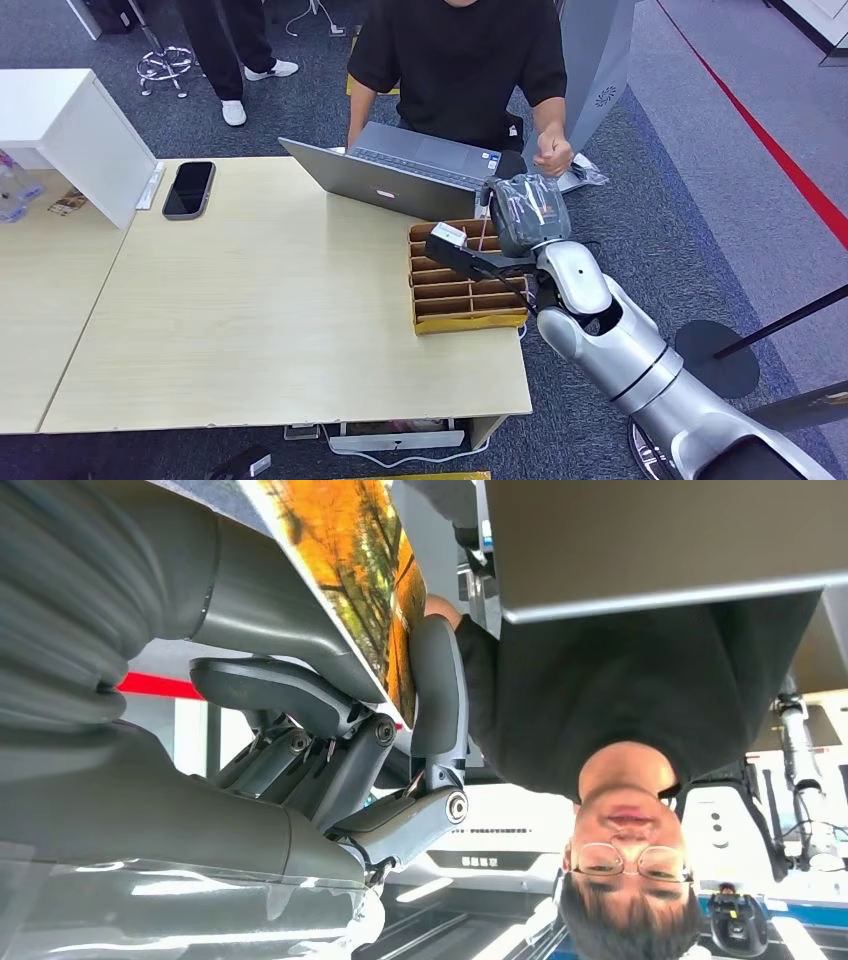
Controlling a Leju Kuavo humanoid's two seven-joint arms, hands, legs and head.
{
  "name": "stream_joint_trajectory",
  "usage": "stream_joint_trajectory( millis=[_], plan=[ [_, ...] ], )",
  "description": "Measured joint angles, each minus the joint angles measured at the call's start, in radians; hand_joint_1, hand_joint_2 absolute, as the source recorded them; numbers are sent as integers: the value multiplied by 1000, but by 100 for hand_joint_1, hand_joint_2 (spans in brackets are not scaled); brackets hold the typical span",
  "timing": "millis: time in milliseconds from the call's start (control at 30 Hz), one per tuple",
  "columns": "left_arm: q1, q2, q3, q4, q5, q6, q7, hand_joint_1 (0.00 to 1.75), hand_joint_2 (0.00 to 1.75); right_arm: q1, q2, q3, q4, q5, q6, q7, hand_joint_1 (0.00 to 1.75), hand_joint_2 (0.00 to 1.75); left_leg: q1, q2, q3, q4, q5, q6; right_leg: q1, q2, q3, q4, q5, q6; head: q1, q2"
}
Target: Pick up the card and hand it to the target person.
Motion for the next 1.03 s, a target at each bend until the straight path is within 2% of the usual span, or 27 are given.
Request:
stream_joint_trajectory(
  millis=[267, 500, 1033],
  plan=[
    [-12, -6, 0, 0, -10, -4, 8, 0, 0, -90, 25, 30, 95, 5, -16, 8, 173, 175, 0, 0, 0, 0, 0, 0, 0, 0, 0, 0, 0, 0, 0, 0],
    [-21, -12, -1, 0, -19, -10, 19, 0, 0, -134, 52, 45, 168, -25, -70, 7, 175, 175, 0, 0, 0, 0, 0, 0, 0, 0, 0, 0, 0, 0, 0, 0],
    [-24, -19, -5, 0, -20, -10, 19, 0, 0, -148, 75, 51, 239, -29, -76, 8, 175, 175, 0, 0, 0, 0, 0, 0, 0, 0, 0, 0, 0, 0, 0, 0]
  ],
)
